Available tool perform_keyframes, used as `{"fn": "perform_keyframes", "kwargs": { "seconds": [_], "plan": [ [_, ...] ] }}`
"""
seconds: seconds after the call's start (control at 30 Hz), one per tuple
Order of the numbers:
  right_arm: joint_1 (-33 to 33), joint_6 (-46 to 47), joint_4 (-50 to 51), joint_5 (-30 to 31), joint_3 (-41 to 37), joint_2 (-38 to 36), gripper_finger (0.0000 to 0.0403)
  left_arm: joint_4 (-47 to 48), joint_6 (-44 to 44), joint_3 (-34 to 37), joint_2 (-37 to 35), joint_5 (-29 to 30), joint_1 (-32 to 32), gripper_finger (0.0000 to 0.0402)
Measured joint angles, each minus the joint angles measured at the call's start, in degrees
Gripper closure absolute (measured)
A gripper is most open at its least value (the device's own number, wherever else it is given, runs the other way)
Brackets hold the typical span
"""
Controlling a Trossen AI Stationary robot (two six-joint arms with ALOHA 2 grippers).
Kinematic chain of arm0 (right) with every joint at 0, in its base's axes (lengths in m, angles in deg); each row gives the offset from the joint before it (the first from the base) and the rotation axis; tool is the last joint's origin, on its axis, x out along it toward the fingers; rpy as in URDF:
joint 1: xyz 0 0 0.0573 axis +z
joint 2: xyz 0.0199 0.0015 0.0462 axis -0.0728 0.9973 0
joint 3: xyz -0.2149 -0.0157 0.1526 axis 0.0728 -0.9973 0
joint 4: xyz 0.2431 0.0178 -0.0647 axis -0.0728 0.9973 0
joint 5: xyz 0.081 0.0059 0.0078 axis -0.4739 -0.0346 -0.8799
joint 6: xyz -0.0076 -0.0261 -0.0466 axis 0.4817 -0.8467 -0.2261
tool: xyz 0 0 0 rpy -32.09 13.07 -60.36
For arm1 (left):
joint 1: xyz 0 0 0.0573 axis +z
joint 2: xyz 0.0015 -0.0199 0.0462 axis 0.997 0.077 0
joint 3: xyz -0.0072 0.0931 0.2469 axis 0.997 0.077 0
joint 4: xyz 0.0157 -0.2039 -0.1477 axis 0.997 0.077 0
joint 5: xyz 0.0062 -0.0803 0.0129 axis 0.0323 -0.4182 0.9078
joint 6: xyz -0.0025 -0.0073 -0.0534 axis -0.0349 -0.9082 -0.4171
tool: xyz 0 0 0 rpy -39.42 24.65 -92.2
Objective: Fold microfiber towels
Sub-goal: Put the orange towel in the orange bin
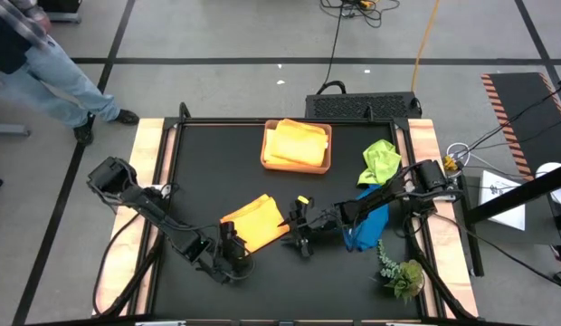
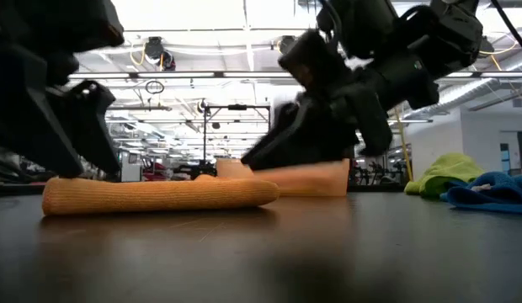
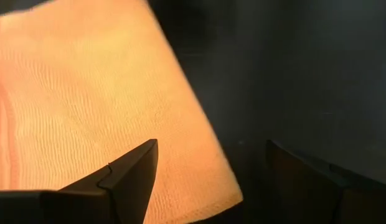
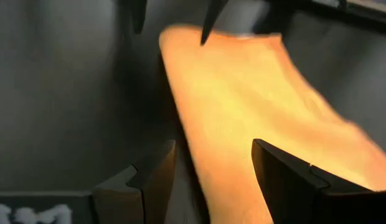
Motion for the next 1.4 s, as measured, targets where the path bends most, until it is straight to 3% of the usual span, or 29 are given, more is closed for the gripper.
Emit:
{"fn": "perform_keyframes", "kwargs": {
  "seconds": [0.47, 1.1, 1.4],
  "plan": [
    [-1.7, -1.4, 1.5, 1.5, 0.0, 4.5, 0.0197, 0.2, -1.6, -0.2, 6.2, 0.4, -0.6, 0.0108],
    [-1.8, -1.2, 4.4, 1.6, 0.0, 4.5, 0.0197, 3.1, -3.0, 0.0, 6.4, 1.1, -1.4, 0.0109],
    [-1.9, -0.8, 4.6, 1.6, -0.1, 4.5, 0.0197, 3.8, -2.8, 0.0, 6.5, 0.0, -1.6, 0.0186]
  ]
}}
